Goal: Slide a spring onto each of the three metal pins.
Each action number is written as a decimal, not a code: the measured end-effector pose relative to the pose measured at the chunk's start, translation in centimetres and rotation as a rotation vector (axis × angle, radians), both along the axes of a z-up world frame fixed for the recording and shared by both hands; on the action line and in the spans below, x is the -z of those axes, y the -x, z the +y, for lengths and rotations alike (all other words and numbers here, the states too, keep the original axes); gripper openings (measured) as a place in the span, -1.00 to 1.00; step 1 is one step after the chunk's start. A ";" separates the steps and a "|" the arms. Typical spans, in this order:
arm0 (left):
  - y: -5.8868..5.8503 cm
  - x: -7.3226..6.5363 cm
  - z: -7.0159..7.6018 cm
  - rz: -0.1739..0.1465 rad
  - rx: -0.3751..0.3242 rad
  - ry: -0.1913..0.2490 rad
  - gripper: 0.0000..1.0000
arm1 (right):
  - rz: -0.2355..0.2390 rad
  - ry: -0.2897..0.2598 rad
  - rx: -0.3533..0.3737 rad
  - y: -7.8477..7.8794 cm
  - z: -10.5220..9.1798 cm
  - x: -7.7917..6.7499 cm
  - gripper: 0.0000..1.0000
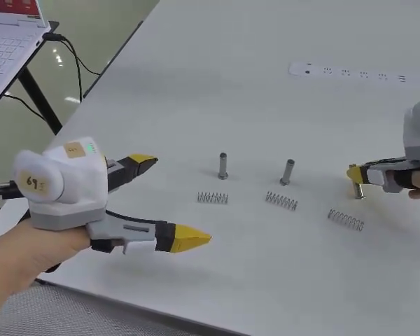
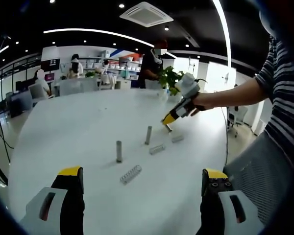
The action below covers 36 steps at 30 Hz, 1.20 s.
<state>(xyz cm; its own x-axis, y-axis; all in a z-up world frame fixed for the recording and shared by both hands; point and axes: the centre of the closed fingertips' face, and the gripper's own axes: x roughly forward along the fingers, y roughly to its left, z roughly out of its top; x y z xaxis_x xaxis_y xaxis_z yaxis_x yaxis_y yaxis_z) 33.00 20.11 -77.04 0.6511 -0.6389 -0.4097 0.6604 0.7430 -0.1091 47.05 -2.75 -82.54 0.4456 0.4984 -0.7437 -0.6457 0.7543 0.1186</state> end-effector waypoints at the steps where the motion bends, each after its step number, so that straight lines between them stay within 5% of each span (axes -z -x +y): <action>1: 0.0 0.0 0.0 -0.001 0.000 0.001 0.96 | -0.004 -0.003 0.003 0.0 -0.1 -0.1 -0.90; 21: -0.6 -0.3 -0.1 -0.007 0.010 -0.006 0.96 | -0.097 -0.036 0.003 0.8 -0.6 -0.8 -0.90; 36: -0.7 -0.4 -0.3 -0.008 0.013 -0.007 0.96 | -0.114 -0.030 -0.008 1.3 -0.9 -0.9 -0.89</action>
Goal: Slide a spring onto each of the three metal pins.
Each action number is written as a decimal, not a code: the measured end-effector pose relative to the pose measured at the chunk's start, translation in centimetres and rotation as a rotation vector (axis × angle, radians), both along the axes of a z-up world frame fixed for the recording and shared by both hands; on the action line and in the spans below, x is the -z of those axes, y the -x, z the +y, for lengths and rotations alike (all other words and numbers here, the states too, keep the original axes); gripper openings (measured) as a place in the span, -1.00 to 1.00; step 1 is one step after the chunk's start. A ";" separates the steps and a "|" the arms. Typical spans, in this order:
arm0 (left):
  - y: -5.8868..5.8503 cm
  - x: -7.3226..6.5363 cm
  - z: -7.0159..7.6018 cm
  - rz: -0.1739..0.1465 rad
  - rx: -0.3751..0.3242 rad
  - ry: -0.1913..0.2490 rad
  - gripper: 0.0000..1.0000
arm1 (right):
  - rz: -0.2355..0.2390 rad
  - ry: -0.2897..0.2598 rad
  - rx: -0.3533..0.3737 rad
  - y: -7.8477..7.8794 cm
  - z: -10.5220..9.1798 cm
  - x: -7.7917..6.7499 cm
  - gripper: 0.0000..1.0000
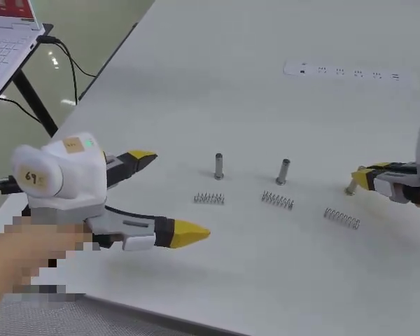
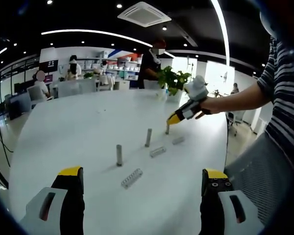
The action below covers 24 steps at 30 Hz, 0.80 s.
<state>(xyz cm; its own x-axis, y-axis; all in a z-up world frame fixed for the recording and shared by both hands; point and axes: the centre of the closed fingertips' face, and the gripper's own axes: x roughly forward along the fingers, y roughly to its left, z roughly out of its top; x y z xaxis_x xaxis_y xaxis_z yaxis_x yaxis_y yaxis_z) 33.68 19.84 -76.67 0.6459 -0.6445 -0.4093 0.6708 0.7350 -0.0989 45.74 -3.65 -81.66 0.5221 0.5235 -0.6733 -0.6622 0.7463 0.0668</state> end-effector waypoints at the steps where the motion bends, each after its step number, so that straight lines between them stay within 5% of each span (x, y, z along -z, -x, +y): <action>1: 0.0 0.0 0.0 0.000 0.001 0.000 0.96 | 0.001 0.002 -0.003 0.1 0.0 0.0 -0.89; 24: -0.5 -0.2 -0.2 -0.001 0.018 -0.004 0.96 | -0.003 -0.023 0.000 0.2 0.3 -0.4 -0.46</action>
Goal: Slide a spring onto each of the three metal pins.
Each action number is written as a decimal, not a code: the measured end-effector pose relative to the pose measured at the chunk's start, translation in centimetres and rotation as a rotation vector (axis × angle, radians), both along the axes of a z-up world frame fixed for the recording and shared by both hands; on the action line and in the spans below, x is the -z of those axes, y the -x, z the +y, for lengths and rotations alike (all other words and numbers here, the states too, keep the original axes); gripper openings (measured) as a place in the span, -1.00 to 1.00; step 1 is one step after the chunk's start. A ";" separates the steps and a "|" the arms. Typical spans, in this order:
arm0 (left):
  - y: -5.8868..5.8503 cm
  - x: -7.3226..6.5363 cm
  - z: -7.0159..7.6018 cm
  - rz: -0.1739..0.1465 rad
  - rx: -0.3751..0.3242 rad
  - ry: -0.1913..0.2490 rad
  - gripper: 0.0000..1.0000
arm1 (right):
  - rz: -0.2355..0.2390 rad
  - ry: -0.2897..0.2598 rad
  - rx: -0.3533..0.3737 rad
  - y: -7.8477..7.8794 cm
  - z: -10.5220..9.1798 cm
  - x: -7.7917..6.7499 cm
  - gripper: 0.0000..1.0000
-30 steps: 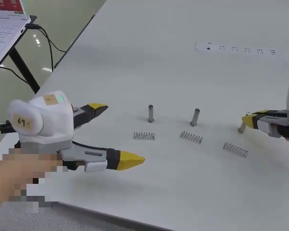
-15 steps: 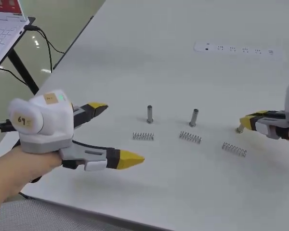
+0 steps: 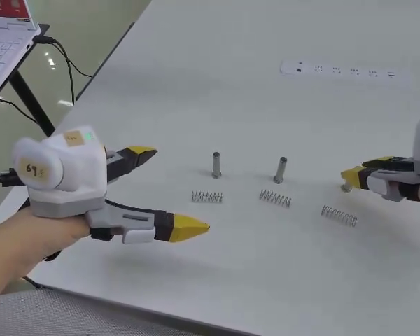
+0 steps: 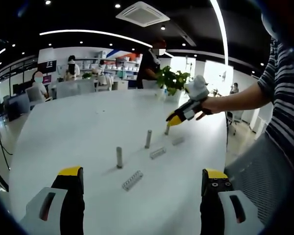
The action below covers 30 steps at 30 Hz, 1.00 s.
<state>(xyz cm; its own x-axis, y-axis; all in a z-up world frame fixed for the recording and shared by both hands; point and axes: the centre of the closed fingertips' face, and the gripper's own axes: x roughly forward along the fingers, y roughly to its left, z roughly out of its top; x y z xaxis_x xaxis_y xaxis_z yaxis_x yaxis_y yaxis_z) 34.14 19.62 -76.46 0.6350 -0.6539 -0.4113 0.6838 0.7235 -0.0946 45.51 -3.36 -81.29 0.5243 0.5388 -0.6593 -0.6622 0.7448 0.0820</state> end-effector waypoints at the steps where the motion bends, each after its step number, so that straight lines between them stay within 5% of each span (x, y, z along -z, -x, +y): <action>1: 0.0 0.0 0.0 0.001 0.002 0.001 0.96 | -0.001 -0.004 0.001 0.0 0.1 0.0 -0.43; 24: -0.2 -0.1 0.4 0.005 0.000 -0.001 0.96 | -0.005 -0.033 0.018 0.4 -0.8 -0.8 -0.17; 30: -0.2 0.0 0.3 0.007 0.004 -0.004 0.96 | -0.008 -0.085 0.036 0.3 -0.9 -1.9 -0.18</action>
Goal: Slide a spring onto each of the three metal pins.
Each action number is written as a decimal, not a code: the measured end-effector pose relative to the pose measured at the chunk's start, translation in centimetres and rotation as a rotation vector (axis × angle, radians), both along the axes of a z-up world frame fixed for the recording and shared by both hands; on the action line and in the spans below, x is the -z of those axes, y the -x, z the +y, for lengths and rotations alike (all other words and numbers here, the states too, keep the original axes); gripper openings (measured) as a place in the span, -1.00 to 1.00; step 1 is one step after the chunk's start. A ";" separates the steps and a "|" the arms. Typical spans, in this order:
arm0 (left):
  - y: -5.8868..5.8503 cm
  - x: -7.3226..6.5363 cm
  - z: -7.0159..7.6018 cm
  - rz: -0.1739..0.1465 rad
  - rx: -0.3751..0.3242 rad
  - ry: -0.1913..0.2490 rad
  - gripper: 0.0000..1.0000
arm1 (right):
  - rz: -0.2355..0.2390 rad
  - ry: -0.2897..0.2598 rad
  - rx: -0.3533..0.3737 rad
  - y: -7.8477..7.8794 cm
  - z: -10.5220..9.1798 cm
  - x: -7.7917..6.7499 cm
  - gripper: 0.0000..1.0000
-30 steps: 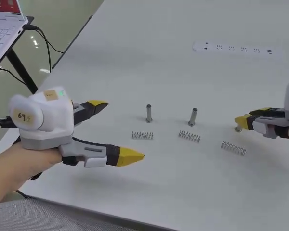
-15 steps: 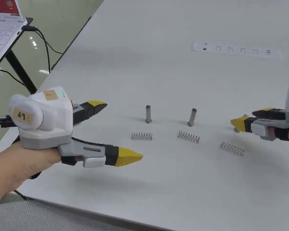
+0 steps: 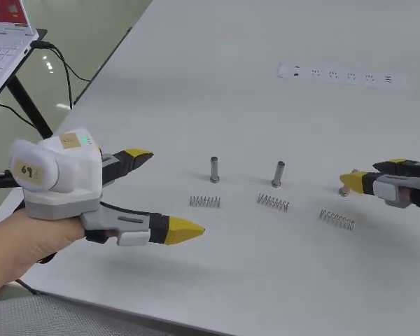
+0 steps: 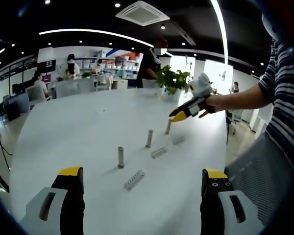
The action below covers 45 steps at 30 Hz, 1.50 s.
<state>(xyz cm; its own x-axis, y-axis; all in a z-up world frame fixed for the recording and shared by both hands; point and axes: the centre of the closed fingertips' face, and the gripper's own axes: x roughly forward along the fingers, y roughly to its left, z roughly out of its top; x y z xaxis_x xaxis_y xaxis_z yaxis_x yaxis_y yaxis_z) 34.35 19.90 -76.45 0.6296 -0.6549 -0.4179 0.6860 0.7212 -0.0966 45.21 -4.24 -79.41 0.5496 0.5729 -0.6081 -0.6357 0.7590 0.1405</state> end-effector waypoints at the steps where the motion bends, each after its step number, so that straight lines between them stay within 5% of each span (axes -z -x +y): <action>1: 0.0 0.0 0.0 0.001 0.001 0.000 0.96 | -0.002 -0.005 0.000 0.0 0.0 -0.1 -0.18; 10: 0.1 0.1 -0.2 0.006 0.008 -0.001 0.96 | 0.003 -0.019 -0.036 0.8 -0.2 -0.6 -0.19; 21: 0.3 0.4 -0.4 0.012 0.009 -0.003 0.96 | 0.013 0.080 -0.141 2.9 -0.7 0.3 -0.18; 27: 0.4 0.3 -0.4 0.012 0.009 0.002 0.96 | 0.020 0.074 -0.153 3.1 -0.8 -0.1 -0.20; 32: 0.5 0.3 -0.2 0.010 0.004 0.004 0.96 | 0.032 0.196 -0.262 4.1 -1.7 0.6 -0.25; 45: 0.6 0.4 -0.5 0.017 0.009 0.012 0.95 | 0.012 0.373 -0.540 6.3 0.1 1.3 -0.41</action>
